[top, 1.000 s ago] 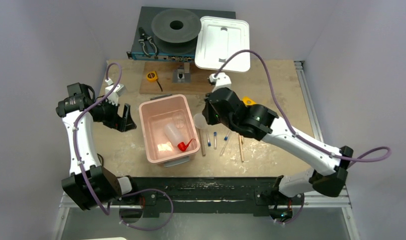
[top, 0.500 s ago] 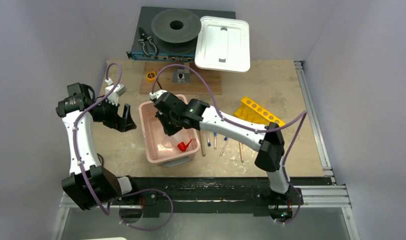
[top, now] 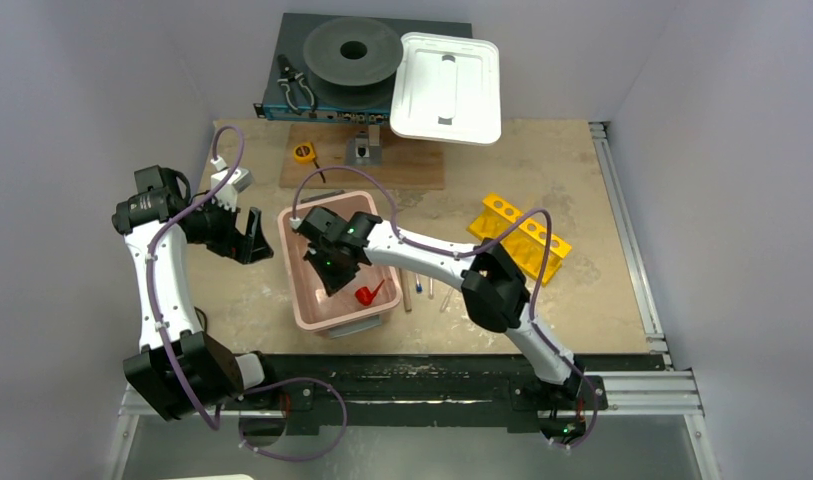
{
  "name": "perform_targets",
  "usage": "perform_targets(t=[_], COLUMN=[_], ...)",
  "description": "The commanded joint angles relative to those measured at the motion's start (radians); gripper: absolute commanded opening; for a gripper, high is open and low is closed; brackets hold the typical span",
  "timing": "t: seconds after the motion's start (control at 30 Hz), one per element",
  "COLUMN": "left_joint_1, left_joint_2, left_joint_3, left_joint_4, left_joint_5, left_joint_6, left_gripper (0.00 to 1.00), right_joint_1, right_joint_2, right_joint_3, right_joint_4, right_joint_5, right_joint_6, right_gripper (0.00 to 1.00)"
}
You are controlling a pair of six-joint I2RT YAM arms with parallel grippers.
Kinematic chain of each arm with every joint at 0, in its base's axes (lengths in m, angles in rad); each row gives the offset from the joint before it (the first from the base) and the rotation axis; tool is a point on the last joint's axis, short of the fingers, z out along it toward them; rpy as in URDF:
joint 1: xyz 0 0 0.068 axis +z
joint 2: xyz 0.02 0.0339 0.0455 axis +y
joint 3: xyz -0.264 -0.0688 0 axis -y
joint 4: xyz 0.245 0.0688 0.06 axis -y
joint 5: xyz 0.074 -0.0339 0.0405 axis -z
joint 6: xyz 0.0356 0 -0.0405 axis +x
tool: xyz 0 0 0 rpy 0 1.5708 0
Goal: Organize the chemistry lab equipment
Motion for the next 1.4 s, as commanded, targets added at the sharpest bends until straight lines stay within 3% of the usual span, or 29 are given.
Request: perform_targets(t=[0.0, 0.07, 0.13, 0.37, 0.63, 0.87, 1.0, 1.13, 1.37], left_joint_1=[0.008, 0.009, 0.009, 0.008, 0.009, 0.008, 0.008, 0.01, 0.009], left_joint_2=[-0.02, -0.02, -0.021, -0.012, -0.011, -0.018, -0.018, -0.019, -0.034], left_joint_3=[-0.007, -0.007, -0.007, -0.01, -0.016, -0.015, -0.013, -0.015, -0.035], left_joint_4=[0.004, 0.0, -0.002, 0.0, 0.004, 0.005, 0.005, 0.001, 0.002], left_joint_5=[0.035, 0.032, 0.031, 0.032, 0.022, 0.01, 0.013, 0.018, 0.014], left_joint_6=[0.031, 0.036, 0.039, 0.039, 0.04, 0.043, 0.038, 0.032, 0.029], left_gripper=[0.9, 0.9, 0.9, 0.9, 0.9, 0.9, 0.9, 0.9, 0.9], right_joint_1=[-0.019, -0.022, -0.022, -0.043, -0.097, -0.219, -0.288, -0.308, -0.272], right_joint_2=[0.053, 0.084, 0.096, 0.024, -0.202, -0.578, -0.713, -0.737, -0.597], right_joint_3=[0.097, 0.15, 0.193, 0.264, 0.145, -0.363, -0.589, -0.717, -0.79], right_joint_4=[0.015, 0.008, -0.002, -0.007, 0.012, 0.165, 0.23, 0.274, 0.402], right_joint_5=[-0.006, 0.008, 0.027, 0.048, 0.111, 0.208, 0.26, 0.271, 0.234], right_joint_6=[-0.031, -0.032, -0.031, -0.019, -0.004, 0.072, 0.106, 0.128, 0.157], right_gripper=[0.1, 0.28, 0.38, 0.48, 0.49, 0.41, 0.37, 0.36, 0.36])
